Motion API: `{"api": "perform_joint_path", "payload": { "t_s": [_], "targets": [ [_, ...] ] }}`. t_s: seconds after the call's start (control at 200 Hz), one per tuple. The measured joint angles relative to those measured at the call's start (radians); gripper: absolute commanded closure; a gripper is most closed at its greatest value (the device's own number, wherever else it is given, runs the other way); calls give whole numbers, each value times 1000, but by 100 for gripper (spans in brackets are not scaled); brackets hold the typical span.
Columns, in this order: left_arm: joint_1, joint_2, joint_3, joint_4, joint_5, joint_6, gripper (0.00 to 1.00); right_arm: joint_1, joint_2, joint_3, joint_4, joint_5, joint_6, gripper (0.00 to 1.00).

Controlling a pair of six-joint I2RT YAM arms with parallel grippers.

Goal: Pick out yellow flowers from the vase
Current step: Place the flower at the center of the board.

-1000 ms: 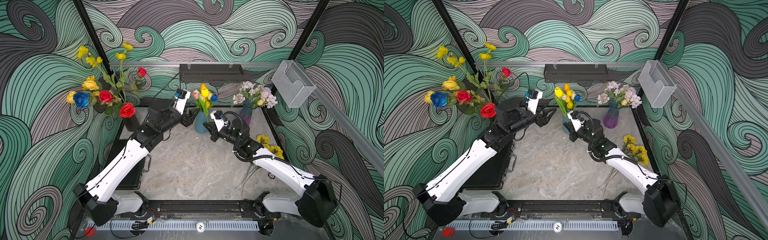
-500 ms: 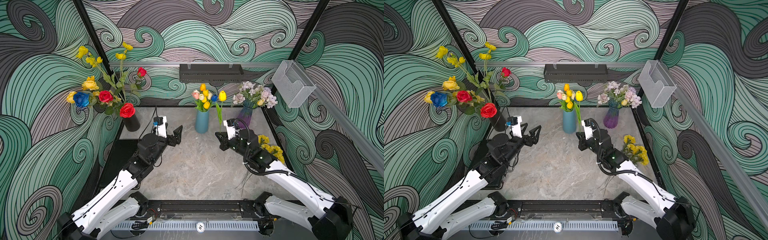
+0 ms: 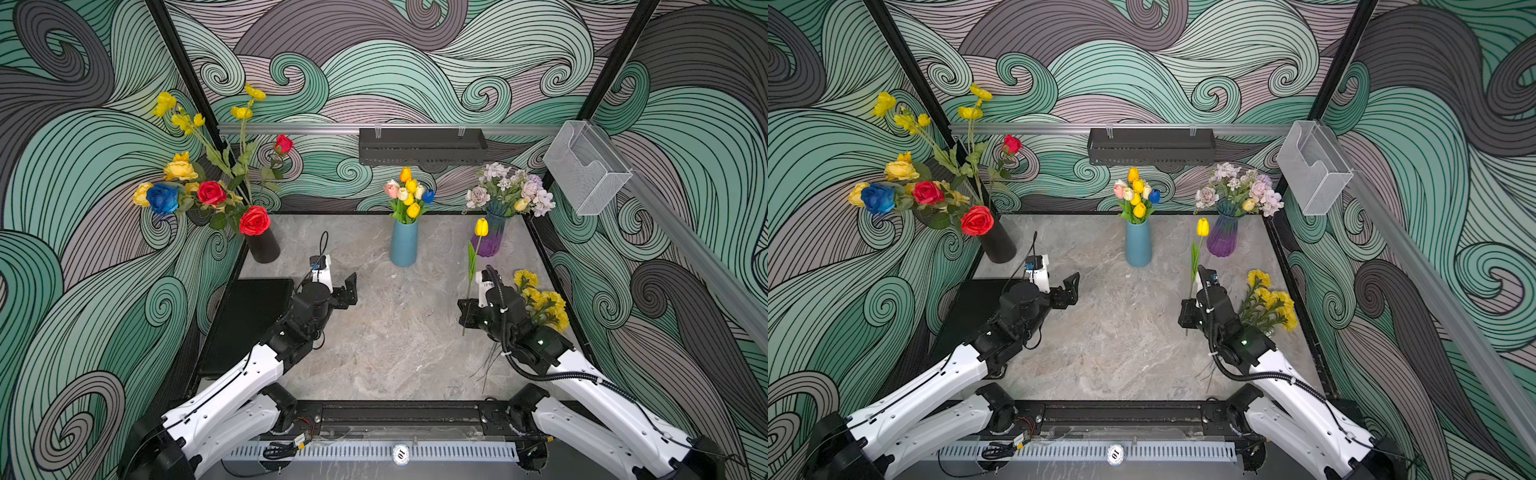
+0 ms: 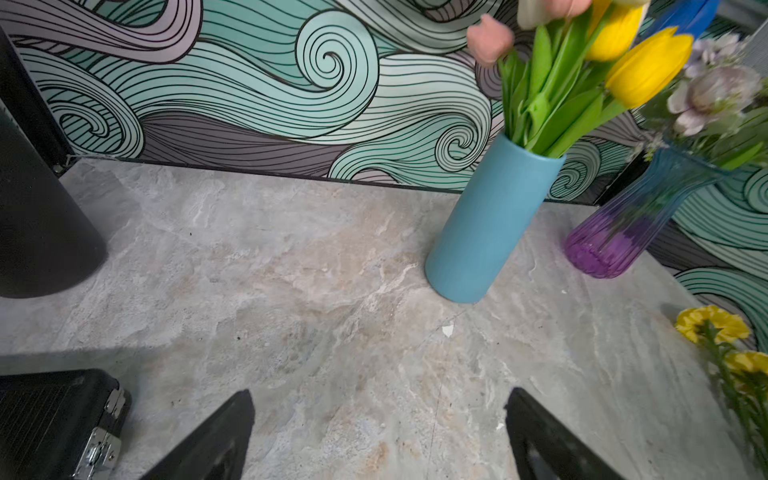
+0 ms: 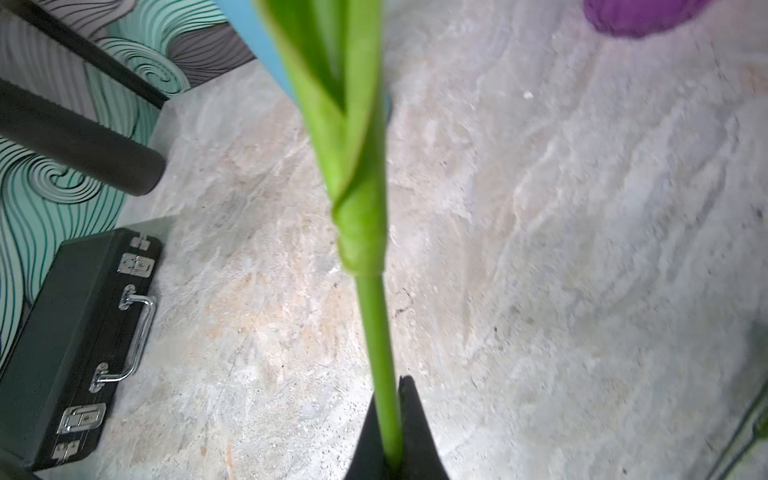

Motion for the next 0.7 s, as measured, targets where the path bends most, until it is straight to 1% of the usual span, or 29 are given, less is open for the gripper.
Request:
{"api": "perform_joint_path", "payload": {
  "t_s": [0.24,0.39,0.425,0.48,0.701],
  "targets": [
    [0,51,-35,46,-22,62,5,-87,21,-14,-111,-52,116,100],
    [6,56,-40,60,-23,83,5,-119,91,-20,-137,-93,169,100],
    [7,56,-42,64,-24,86,5,-124,113,-22,-139,-101,179,99],
    [7,54,-45,65,-24,90,5,-129,145,-26,-140,-109,194,100],
    [8,43,-51,65,-24,96,5,-134,250,-35,-125,-131,218,100]
  ]
}}
